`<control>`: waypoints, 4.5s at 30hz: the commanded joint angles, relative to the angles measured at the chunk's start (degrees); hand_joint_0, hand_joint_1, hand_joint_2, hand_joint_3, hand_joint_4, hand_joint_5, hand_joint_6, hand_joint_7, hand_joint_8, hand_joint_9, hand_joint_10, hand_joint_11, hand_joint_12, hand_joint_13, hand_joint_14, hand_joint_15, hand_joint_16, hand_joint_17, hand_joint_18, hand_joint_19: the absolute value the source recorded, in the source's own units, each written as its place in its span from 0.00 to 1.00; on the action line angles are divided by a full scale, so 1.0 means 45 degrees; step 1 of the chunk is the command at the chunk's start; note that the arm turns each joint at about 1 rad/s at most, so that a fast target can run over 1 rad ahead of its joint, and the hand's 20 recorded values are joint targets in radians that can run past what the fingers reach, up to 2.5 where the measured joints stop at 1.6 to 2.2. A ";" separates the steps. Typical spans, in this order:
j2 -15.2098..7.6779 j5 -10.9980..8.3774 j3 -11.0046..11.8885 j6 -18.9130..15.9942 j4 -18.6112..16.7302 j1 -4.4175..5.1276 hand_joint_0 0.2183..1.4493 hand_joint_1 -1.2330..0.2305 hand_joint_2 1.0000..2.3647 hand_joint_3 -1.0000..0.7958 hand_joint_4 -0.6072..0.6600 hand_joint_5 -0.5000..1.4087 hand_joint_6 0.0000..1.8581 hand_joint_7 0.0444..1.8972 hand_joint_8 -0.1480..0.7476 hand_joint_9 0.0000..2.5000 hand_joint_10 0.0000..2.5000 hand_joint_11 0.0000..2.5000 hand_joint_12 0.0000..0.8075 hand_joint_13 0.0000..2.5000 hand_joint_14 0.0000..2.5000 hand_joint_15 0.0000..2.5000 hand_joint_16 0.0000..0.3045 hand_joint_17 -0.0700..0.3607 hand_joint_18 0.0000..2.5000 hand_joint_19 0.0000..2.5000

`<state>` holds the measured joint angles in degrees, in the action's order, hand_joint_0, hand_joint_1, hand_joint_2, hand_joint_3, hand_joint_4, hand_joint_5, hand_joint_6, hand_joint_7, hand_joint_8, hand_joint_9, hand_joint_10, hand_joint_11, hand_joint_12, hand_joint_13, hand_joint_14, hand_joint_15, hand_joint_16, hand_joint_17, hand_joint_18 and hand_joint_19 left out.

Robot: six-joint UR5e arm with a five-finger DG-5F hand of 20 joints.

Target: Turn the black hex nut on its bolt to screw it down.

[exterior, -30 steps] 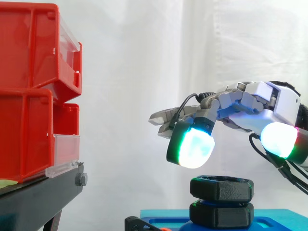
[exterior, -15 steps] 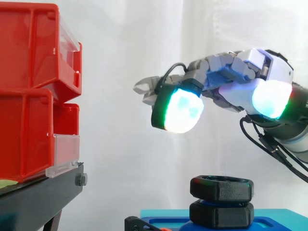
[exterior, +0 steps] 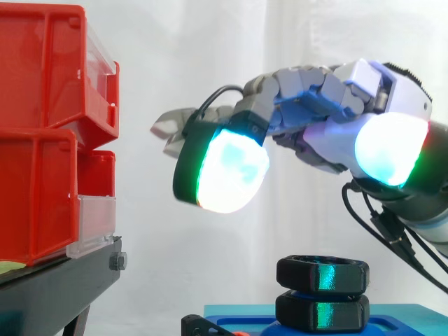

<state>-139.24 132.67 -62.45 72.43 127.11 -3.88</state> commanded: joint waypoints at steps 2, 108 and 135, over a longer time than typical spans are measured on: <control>-0.0133 -0.0244 0.0011 0.0017 0.0113 0.0295 0.21 0.66 0.00 0.28 0.74 0.21 0.36 0.44 0.54 0.24 0.00 0.07 0.44 0.23 0.00 0.07 0.19 0.47 0.23 0.24; -0.0270 0.2120 -0.0028 0.0075 0.0171 -0.1404 0.23 0.65 0.00 0.28 0.74 0.21 0.39 0.40 0.55 0.24 0.00 0.07 0.45 0.23 0.00 0.07 0.19 0.46 0.23 0.24; -0.0250 0.2745 0.0851 -0.2112 -0.0454 -0.1580 0.22 0.67 0.00 0.28 0.75 0.21 0.34 0.47 0.55 0.24 0.00 0.07 0.45 0.23 0.00 0.07 0.19 0.47 0.23 0.24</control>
<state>-140.38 145.23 -59.92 63.36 123.91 -11.51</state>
